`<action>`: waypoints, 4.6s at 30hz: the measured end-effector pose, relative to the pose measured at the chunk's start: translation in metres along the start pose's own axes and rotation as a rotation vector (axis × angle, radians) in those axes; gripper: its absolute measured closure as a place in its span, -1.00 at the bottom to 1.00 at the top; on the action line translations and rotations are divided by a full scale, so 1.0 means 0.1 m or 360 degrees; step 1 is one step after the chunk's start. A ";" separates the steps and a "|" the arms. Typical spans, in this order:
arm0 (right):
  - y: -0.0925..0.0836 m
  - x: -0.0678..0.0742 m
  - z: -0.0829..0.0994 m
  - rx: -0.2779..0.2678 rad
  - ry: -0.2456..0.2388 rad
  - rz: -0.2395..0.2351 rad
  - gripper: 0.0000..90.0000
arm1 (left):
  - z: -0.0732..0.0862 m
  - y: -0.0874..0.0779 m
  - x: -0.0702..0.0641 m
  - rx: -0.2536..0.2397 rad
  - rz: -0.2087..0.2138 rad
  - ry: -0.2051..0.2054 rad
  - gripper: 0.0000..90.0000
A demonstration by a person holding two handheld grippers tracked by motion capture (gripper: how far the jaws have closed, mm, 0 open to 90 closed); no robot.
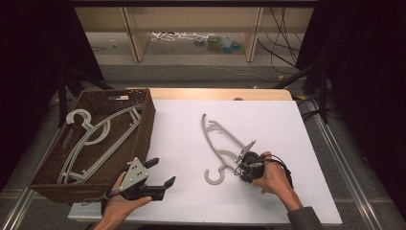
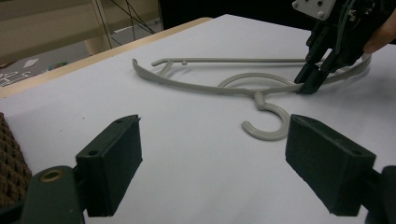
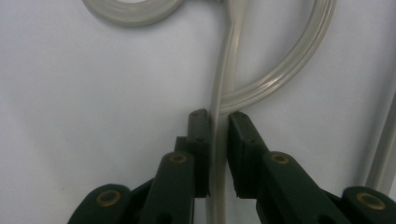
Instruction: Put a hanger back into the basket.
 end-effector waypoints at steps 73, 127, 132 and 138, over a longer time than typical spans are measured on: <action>-0.63 0.51 -0.10 -0.0223 -0.0578 -0.0226 0.82 | -0.27 0.83 -0.33 0.0360 0.0465 0.1084 0.50; -1.04 0.12 -0.30 -0.1107 0.0267 -0.0039 -0.59 | -0.48 0.50 0.19 0.0285 0.0442 -0.0010 0.77; -1.04 0.12 -0.27 -0.1163 0.0291 -0.0031 -0.59 | -0.47 0.47 0.22 0.0278 0.0430 -0.0056 0.77; -1.00 0.15 -0.24 -0.1232 0.0318 -0.0019 -0.60 | -0.50 0.40 0.29 0.0240 0.0411 -0.0124 0.77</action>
Point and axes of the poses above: each handheld gripper's, and its own axes: y roughly forward along the jaws, z roughly out of its underside, x roughly to its left, the point moved 6 cm from there along y, roughly forward along the jaws, and after that the axes turned 13 degrees about y, right-handed, at the moved point
